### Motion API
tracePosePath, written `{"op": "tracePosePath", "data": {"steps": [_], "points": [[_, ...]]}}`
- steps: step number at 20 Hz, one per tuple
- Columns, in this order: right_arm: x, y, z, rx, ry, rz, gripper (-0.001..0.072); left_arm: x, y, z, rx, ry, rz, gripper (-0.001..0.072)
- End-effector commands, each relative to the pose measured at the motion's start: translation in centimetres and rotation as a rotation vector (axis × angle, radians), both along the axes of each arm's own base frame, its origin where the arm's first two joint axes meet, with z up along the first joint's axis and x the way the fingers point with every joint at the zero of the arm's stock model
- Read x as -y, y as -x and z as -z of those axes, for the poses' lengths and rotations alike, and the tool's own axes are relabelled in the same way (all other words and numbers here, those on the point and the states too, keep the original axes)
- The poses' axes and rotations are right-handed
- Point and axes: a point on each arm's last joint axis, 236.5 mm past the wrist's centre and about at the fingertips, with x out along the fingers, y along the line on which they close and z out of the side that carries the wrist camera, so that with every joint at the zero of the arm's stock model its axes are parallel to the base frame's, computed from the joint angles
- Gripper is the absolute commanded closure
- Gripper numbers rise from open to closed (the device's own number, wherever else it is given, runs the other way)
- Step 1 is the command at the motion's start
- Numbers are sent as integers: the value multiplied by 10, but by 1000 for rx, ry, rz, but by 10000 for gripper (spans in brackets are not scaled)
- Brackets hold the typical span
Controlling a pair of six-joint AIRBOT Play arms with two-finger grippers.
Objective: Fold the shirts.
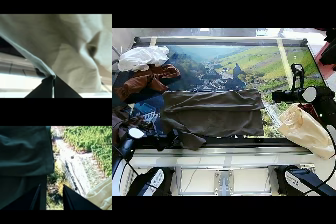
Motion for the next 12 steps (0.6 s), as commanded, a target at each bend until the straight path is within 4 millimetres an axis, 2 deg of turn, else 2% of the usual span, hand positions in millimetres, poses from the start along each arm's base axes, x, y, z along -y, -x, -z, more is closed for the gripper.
{"op": "tracePosePath", "data": {"steps": [1,2,4,6,8,10,11,12], "points": [[-4,29,14,-131,-19,-9,366,5,-3,-3,39,17,45,693],[-13,42,22,-180,-59,-15,365,5,-3,-3,40,18,48,693],[-29,81,49,-282,-124,-34,365,6,-3,-4,44,17,54,693],[-39,120,80,-359,-188,10,365,7,-1,-4,46,21,75,693],[-55,156,101,-421,-277,45,364,8,0,-4,47,22,83,693],[-66,173,115,-439,-361,130,351,7,0,-4,49,21,81,693],[-72,178,119,-446,-408,171,238,7,0,-4,48,21,82,693],[-77,180,124,-449,-443,202,212,8,0,-4,50,21,88,693]]}}
